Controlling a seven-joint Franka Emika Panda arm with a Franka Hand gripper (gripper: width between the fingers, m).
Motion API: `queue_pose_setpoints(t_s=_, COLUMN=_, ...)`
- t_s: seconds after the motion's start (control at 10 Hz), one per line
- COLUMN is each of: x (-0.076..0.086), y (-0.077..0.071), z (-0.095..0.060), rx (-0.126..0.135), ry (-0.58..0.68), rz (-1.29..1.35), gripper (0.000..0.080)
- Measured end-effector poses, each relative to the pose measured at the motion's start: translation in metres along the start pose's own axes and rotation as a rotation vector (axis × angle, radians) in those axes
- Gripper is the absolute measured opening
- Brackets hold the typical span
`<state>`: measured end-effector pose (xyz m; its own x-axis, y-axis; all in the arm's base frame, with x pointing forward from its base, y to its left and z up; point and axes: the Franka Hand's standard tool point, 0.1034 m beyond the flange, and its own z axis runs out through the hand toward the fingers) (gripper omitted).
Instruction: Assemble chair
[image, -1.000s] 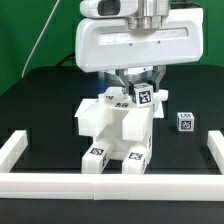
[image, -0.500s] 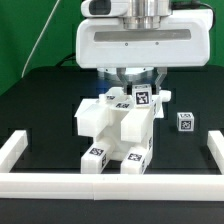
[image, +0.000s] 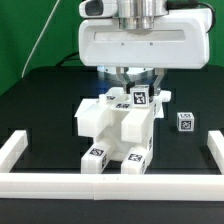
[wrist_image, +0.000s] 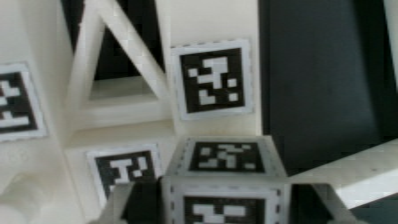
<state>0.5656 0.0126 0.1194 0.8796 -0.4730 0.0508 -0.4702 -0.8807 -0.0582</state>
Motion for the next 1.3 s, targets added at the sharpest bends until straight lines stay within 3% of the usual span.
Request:
queue_pose_setpoints(t_s=0.2, x=-0.0004, y=-0.0002, z=0.0001, rx=0.000, ry=-0.002, rz=0.104, gripper=0.0284)
queue_pose_setpoints(t_s=0.5, x=0.0006, y=0.0017, z=0.0006, rx=-0.004, ry=-0.042, rz=0.491, gripper=0.0284)
queue_pose_setpoints(t_s=0.8, x=0.0011, y=0.0006, z=0.0010, rx=0.026, ry=-0.071, rz=0.825, gripper=0.0284)
queue_pose_setpoints(t_s=1.2, x=0.0012, y=0.0006, z=0.0014, rx=0.032, ry=-0.077, rz=0.891, gripper=0.0284)
queue_pose_setpoints(t_s=1.3, x=0.0007, y=-0.0008, z=0.0017, rx=0.037, ry=-0.071, rz=0.874, gripper=0.0518)
